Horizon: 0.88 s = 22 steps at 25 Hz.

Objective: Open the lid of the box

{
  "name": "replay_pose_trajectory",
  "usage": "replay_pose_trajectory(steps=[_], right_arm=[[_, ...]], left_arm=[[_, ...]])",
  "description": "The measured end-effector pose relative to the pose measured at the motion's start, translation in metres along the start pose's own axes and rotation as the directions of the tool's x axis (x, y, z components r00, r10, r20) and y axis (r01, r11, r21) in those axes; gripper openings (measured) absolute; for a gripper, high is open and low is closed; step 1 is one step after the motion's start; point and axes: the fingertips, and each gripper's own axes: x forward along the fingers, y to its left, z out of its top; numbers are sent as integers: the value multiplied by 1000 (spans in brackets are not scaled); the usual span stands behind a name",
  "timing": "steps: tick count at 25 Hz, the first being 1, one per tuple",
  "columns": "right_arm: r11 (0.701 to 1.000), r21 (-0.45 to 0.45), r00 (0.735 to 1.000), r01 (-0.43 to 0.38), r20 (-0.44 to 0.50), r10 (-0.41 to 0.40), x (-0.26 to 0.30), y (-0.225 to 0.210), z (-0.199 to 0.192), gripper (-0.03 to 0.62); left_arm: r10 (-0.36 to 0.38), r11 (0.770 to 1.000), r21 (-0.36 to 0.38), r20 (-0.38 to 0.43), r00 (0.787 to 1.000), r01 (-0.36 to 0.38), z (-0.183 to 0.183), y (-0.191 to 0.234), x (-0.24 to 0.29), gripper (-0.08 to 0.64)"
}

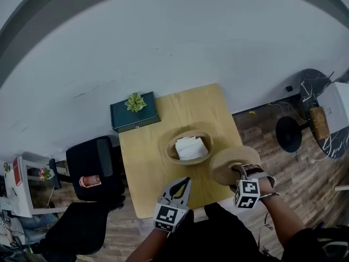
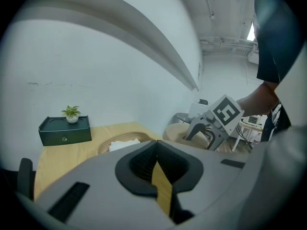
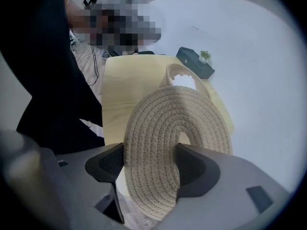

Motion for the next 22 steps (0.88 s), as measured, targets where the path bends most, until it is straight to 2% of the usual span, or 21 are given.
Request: replay_pose_trajectory(steps=[9, 22], right_arm=[[994, -12, 993, -112, -31, 111, 37, 35, -17, 353], [975, -18, 975, -223, -20, 222, 81, 36, -16, 353]], left_arm=[[-13, 1000, -13, -22, 1000, 12, -6, -7, 9, 17], [67, 995, -71, -66, 996, -72, -20, 3, -2, 17]])
